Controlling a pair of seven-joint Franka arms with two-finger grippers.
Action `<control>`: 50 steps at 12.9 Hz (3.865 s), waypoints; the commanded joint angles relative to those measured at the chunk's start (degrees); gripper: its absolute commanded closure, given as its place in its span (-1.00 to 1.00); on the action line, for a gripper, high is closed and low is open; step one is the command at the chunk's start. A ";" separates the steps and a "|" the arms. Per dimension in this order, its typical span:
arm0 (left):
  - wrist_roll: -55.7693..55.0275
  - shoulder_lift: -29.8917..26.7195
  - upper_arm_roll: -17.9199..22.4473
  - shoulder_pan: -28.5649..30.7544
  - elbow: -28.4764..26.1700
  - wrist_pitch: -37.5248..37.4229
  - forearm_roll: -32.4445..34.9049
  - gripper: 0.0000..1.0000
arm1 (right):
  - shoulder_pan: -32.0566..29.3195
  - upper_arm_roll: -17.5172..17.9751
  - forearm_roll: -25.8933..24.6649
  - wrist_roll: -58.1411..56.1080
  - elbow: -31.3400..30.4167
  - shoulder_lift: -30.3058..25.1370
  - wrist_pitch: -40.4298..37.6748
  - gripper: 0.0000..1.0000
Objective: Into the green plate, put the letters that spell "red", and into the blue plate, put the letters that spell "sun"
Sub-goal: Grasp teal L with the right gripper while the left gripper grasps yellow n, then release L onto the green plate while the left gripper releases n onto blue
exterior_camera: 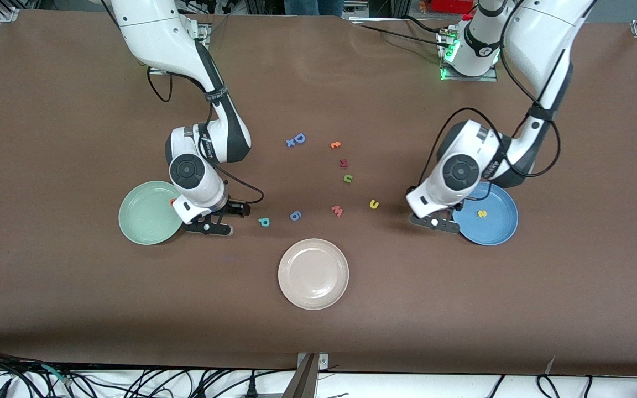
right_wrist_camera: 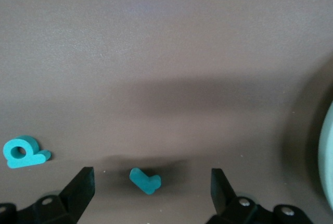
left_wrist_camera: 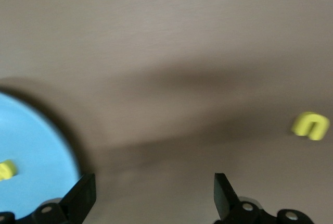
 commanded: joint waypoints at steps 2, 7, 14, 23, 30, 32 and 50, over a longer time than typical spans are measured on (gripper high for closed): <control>-1.81 5.49 0.29 -3.74 6.00 0.38 -1.11 -1.00 | 0.41 0.15 4.10 -0.21 -0.81 0.74 1.71 -0.97; -4.81 9.46 0.29 -6.90 8.04 6.26 -2.78 -1.00 | -0.29 0.15 5.08 -0.83 -0.73 1.00 1.63 -0.79; -9.20 10.78 0.38 -11.74 8.04 7.32 -1.99 -1.00 | 0.06 0.85 6.49 -0.39 -0.81 2.15 1.45 -0.49; -8.77 11.84 0.82 -11.13 8.04 10.14 0.65 0.26 | -0.03 0.85 6.49 -0.83 -0.73 2.06 0.92 0.39; -8.68 9.83 0.81 -9.38 8.04 7.24 0.65 0.66 | -0.20 0.85 6.57 -1.01 -0.47 2.06 0.57 0.67; -7.72 7.37 0.81 -7.19 8.22 3.74 0.82 0.66 | -0.29 0.59 6.57 -1.09 1.28 1.62 -3.80 0.67; 24.28 3.75 0.73 14.01 6.46 -8.14 0.74 -1.00 | -8.47 -13.04 5.25 -27.46 8.59 1.71 -19.91 -1.00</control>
